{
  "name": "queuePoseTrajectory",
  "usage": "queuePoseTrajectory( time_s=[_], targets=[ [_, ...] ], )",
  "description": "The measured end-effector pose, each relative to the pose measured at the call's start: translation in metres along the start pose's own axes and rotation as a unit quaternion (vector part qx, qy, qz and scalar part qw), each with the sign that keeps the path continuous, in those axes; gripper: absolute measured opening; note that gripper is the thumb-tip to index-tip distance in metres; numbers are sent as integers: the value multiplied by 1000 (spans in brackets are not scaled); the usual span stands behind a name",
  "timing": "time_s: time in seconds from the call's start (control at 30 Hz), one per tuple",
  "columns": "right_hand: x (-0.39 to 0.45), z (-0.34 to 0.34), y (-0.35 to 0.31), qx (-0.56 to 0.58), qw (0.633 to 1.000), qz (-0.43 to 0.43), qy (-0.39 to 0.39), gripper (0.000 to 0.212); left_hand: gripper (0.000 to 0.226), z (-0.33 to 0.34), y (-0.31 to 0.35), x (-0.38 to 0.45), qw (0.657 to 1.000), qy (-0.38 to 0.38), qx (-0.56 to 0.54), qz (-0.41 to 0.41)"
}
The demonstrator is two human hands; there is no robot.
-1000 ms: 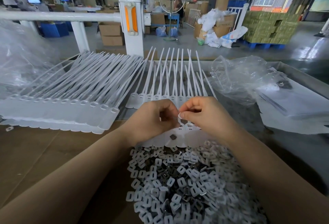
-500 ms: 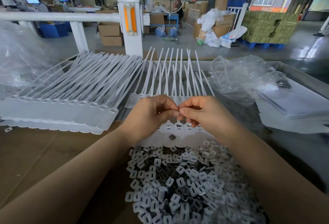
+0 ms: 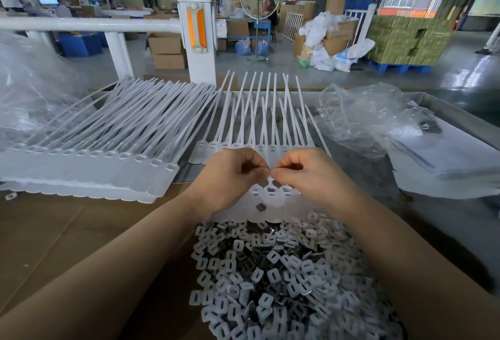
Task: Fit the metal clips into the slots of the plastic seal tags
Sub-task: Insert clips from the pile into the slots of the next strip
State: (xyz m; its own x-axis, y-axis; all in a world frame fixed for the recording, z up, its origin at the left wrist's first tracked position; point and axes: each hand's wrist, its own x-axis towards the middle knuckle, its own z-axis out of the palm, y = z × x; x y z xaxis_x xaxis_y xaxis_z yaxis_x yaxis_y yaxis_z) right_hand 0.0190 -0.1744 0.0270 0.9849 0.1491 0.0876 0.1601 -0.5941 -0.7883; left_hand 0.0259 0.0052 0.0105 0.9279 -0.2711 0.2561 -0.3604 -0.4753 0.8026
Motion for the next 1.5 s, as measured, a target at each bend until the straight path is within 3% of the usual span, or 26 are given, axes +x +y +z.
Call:
queuePoseTrajectory(
  time_s=[0.2,0.43,1.13,1.3,1.5],
  targets=[
    [0,5,5,-52,998,44,6,11,14,0,-2,-2,997,-4,78,-14],
    [3,14,9,-96,994,47,11,14,12,-2,-4,-4,987,-18,155,46],
    [2,11,11,-176,984,-4,10,6,14,-4,-8,-5,975,-40,187,111],
    [2,11,8,-220,975,-34,12,10,15,-7,-6,-4,961,-62,221,152],
    [4,8,9,-192,981,5,13,25,22,-10,-1,-6,932,-85,290,200]
  ],
)
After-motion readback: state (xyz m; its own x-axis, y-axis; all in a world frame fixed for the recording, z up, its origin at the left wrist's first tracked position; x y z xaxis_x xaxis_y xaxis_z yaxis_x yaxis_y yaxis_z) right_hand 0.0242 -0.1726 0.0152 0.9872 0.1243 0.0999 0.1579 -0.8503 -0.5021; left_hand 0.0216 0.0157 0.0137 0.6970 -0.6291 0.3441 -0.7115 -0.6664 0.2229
